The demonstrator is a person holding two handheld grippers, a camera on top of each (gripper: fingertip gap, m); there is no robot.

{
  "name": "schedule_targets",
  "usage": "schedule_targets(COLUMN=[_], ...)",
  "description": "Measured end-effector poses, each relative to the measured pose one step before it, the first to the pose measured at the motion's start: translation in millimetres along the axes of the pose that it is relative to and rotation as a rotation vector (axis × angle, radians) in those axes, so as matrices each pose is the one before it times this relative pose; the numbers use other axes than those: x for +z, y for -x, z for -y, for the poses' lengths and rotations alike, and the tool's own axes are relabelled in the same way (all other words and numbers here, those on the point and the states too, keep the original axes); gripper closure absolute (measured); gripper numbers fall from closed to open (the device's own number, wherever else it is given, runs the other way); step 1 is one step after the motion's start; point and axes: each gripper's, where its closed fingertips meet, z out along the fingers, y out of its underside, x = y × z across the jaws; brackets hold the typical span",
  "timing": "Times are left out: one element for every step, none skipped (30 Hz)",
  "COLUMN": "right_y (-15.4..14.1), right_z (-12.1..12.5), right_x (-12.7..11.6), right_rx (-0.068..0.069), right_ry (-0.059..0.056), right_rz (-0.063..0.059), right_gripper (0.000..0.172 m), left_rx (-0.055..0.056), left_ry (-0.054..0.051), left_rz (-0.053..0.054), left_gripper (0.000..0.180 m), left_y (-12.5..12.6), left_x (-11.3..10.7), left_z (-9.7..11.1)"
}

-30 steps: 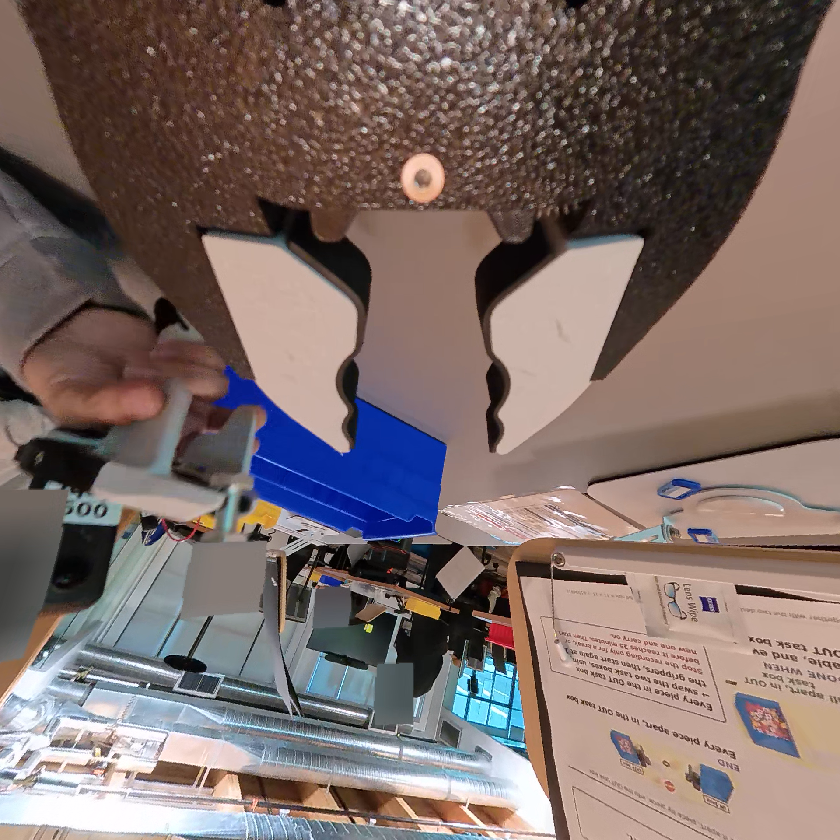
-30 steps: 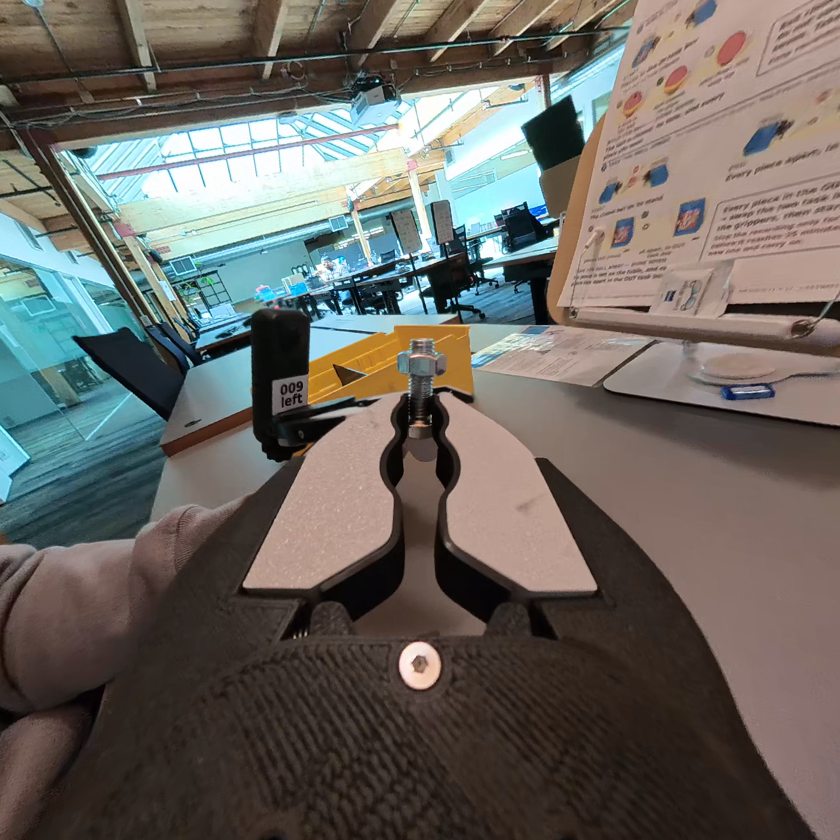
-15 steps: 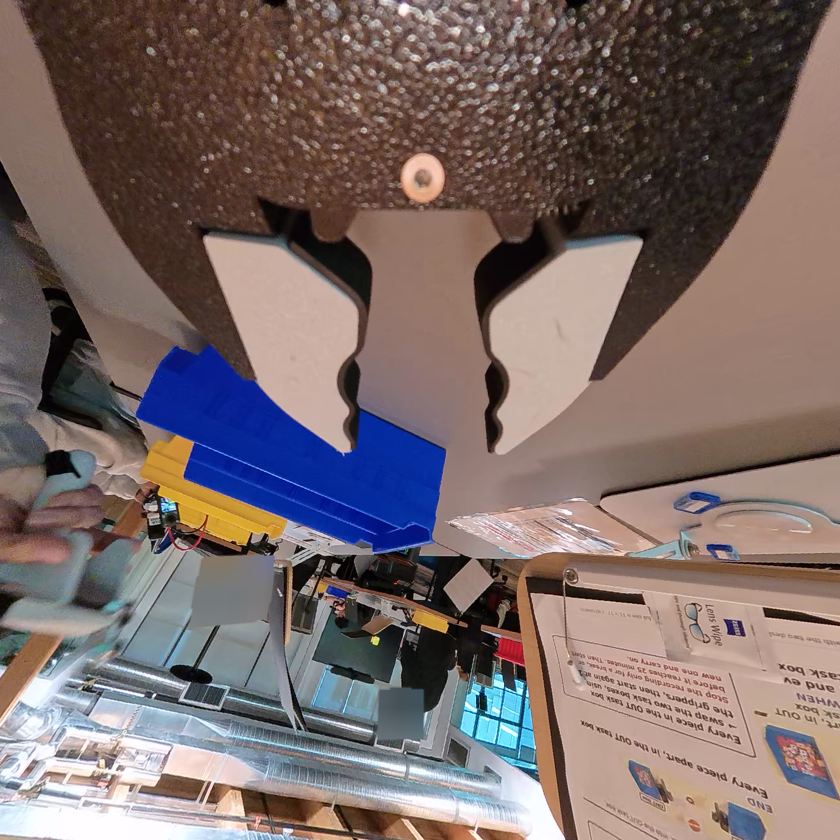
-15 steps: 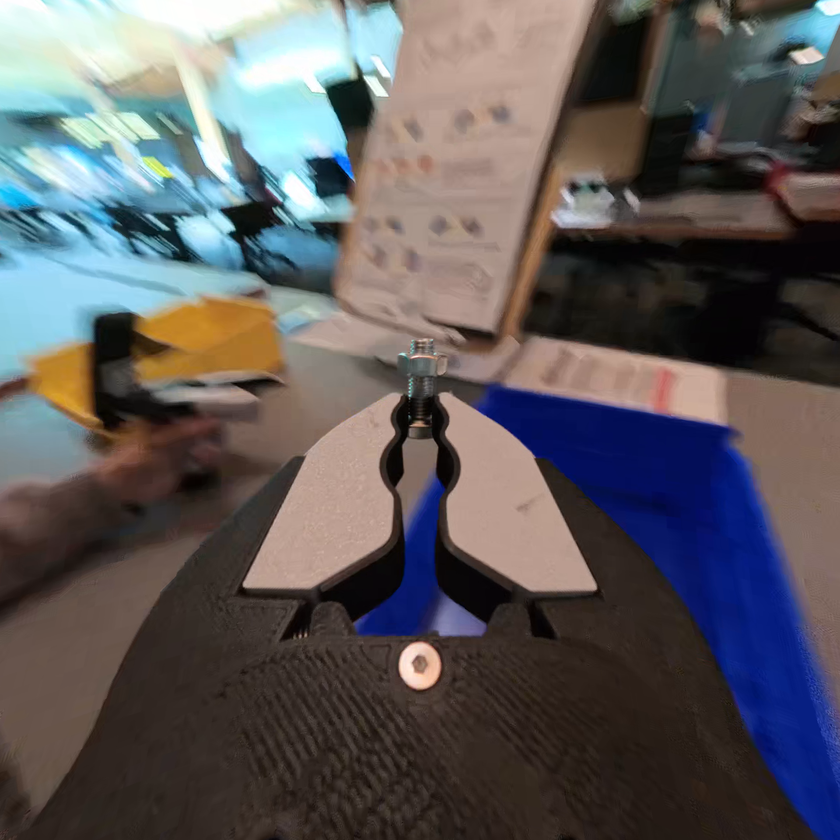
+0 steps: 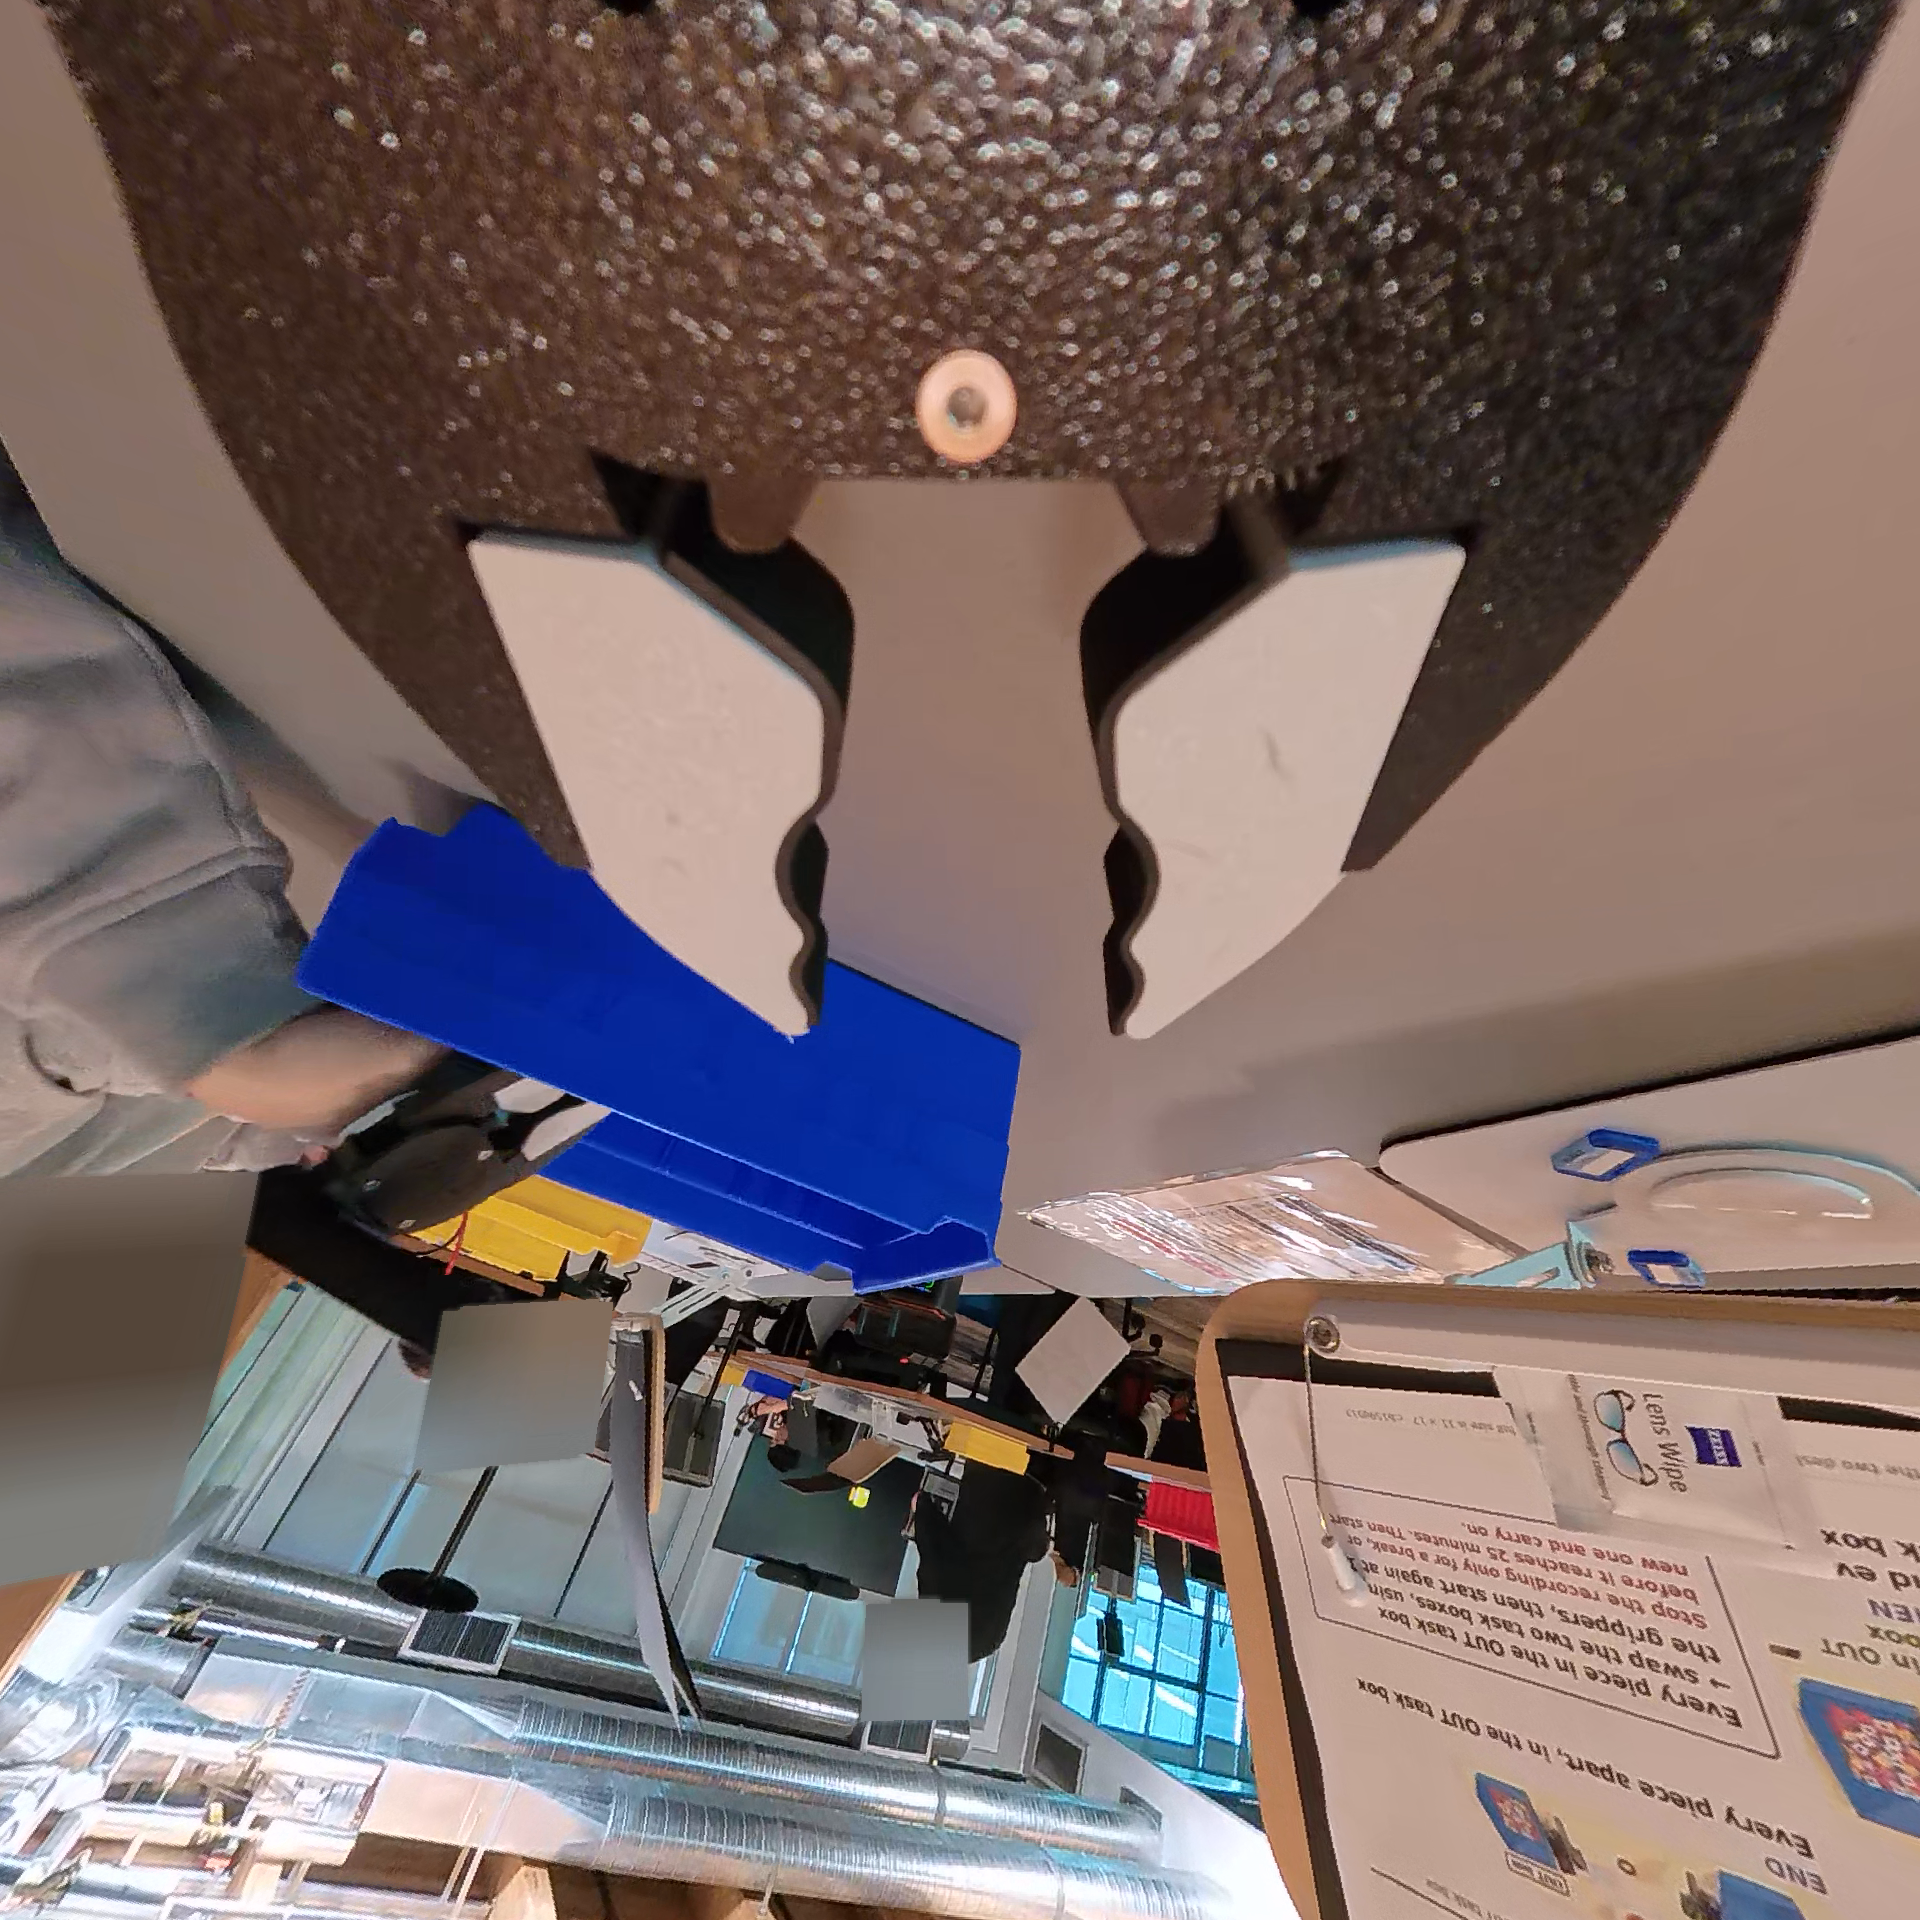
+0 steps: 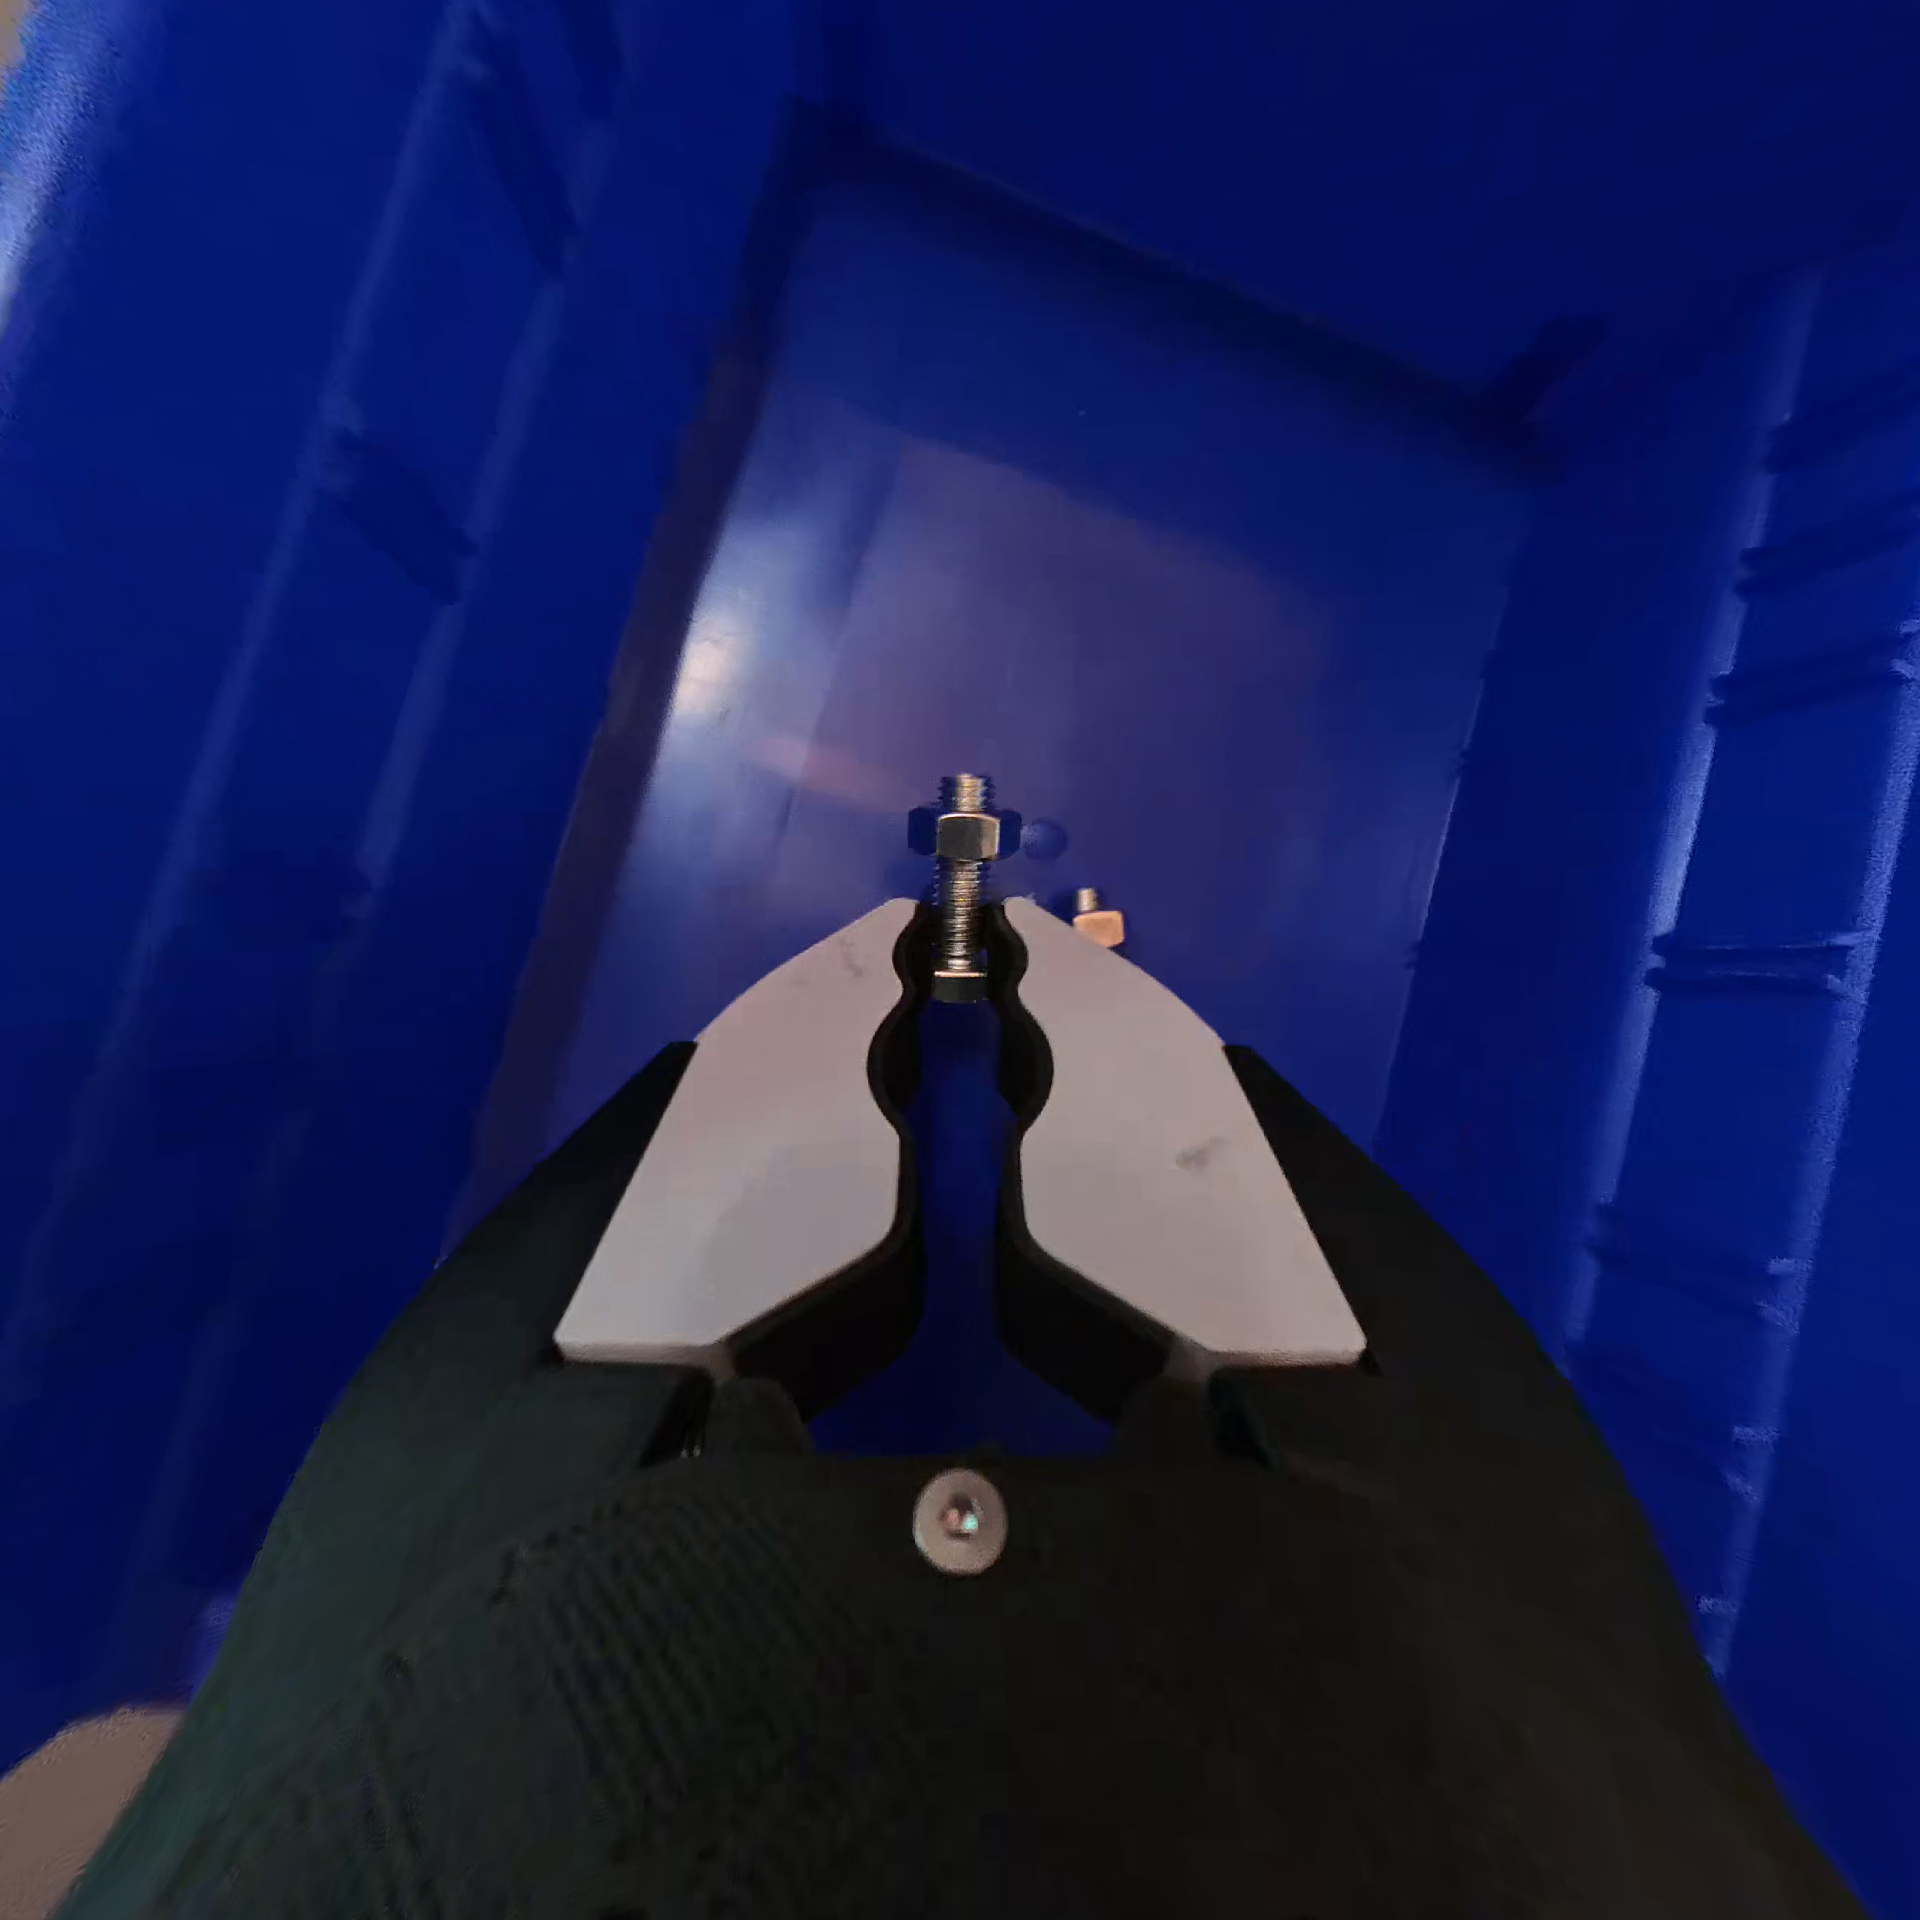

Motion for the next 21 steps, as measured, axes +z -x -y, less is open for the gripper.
schedule_targets(right_y=[-5.12,-7.09,-7.55,-3.75,-0.75,-0.46,-2.95,-4.71,-4.51,-2.67,0.71,5.35,10.87,16.09,20.99,24.24,25.77,25.76,23.30,18.79,14.77], right_z=[1.59,0.98,2.04,2.93,3.73,4.82,6.09,8.50,11.09,13.52,16.03,17.96,18.88,19.84,19.06,17.54,15.08,10.90,6.58,2.46,-1.39], right_x=[3.47,1.08,-0.52,-1.95,-3.71,-5.44,-7.46,-9.59,-11.38,-12.35,-12.46,-11.53,-9.94,-7.58,-4.96,-1.90,1.57,5.20,8.58,11.27,13.19], right_rx=[0.0010,-0.0047,-0.0079,-0.0085,-0.0022,0.0047,0.0119,0.0122,0.0075,0.0069,0.0075,0.0049,0.0030,0.0028,0.0012,-0.0009,-0.0058,-0.0087,-0.0071,-0.0043,-0.0034], right_ry=[-0.0061,0.0013,-0.0125,-0.0253,-0.0317,-0.0348,-0.0387,-0.0494,-0.0578,-0.0656,-0.0759,-0.0811,-0.0823,-0.0844,-0.0798,-0.0719,-0.0626,-0.0479,-0.0317,-0.0194,-0.0115], right_rz=[-0.0372,-0.0490,-0.0529,-0.0258,-0.0015,0.0039,-0.0105,-0.0229,-0.0241,-0.0172,-0.0030,0.0179,0.0404,0.0620,0.0807,0.0923,0.0962,0.0959,0.0836,0.0613,0.0436], right_gripper=[0.155,0.149,0.143,0.139,0.137,0.135,0.131,0.128,0.124,0.120,0.115,0.111,0.108,0.105,0.104,0.103,0.102,0.101,0.101,0.101,0.101], left_rx=[0.0040,0.0062,0.0087,0.0094,0.0071,0.0009,-0.0034,0.0019,0.0090,0.0154,0.0235,0.0259,0.0260,0.0277,0.0259,0.0255,0.0277,0.0240,0.0199,0.0267,0.0386], left_ry=[-0.0006,-0.0001,-0.0022,-0.0049,-0.0041,-0.0014,-0.0055,-0.0120,-0.0052,0.0105,0.0195,0.0222,0.0251,0.0261,0.0262,0.0244,0.0227,0.0277,0.0374,0.0447,0.0517], left_rz=[0.0013,0.0019,0.0026,0.0021,0.0002,-0.0029,-0.0100,-0.0163,-0.0099,0.0045,0.0165,0.0270,0.0340,0.0402,0.0522,0.0640,0.0714,0.0693,0.0462,0.0157,0.0055], left_gripper=[0.130,0.130,0.130,0.130,0.130,0.130,0.130,0.130,0.130,0.130,0.130,0.130,0.130,0.130,0.130,0.130,0.130,0.131,0.132,0.134,0.134], left_y=[-0.20,-0.22,-0.61,-1.09,-1.94,-3.56,-6.15,-8.36,-8.05,-5.74,-2.56,0.99,5.01,9.36,14.90,20.49,25.20,28.20,27.21,23.91,22.58], left_x=[-0.18,-0.34,-0.55,-1.03,-1.82,-2.92,-4.54,-6.17,-7.66,-9.42,-11.32,-13.06,-14.62,-15.46,-15.53,-14.90,-13.09,-10.22,-6.27,-2.19,0.72], left_z=[0.73,1.01,1.42,2.20,2.74,3.47,5.48,7.74,8.53,8.40,8.77,9.24,8.85,7.50,5.65,3.77,1.90,-0.13,-2.01,-3.48,-5.26])
